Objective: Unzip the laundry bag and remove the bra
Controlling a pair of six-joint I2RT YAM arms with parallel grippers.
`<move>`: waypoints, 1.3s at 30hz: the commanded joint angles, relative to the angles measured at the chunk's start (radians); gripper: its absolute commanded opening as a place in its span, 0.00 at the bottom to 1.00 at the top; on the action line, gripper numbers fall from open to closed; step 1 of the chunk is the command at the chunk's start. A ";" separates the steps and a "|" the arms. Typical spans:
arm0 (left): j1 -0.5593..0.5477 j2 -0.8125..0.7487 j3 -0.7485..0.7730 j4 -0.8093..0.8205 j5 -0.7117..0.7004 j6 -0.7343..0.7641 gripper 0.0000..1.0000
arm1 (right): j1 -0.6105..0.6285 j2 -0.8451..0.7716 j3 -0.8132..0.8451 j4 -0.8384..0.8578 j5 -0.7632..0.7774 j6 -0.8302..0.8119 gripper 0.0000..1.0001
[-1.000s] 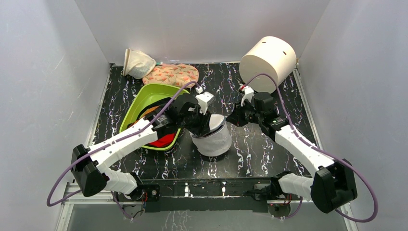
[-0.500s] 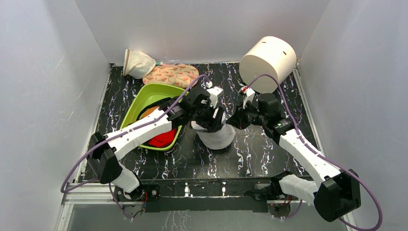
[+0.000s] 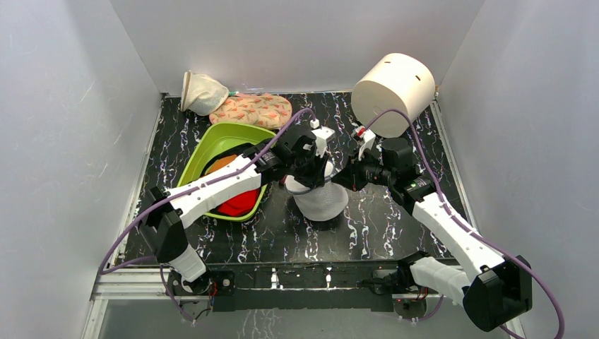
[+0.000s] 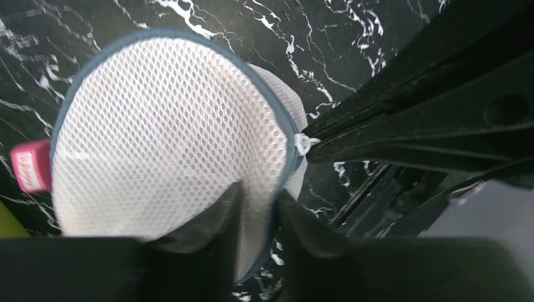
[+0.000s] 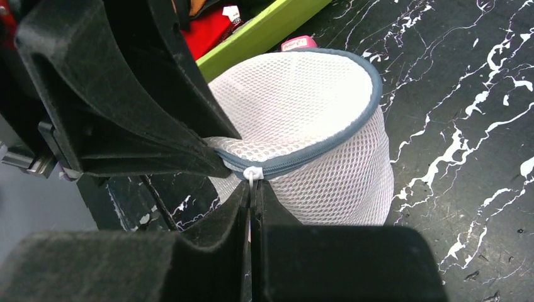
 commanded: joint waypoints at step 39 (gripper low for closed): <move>-0.015 -0.080 0.056 -0.123 -0.039 0.070 0.30 | -0.027 0.058 0.027 0.105 0.017 -0.003 0.00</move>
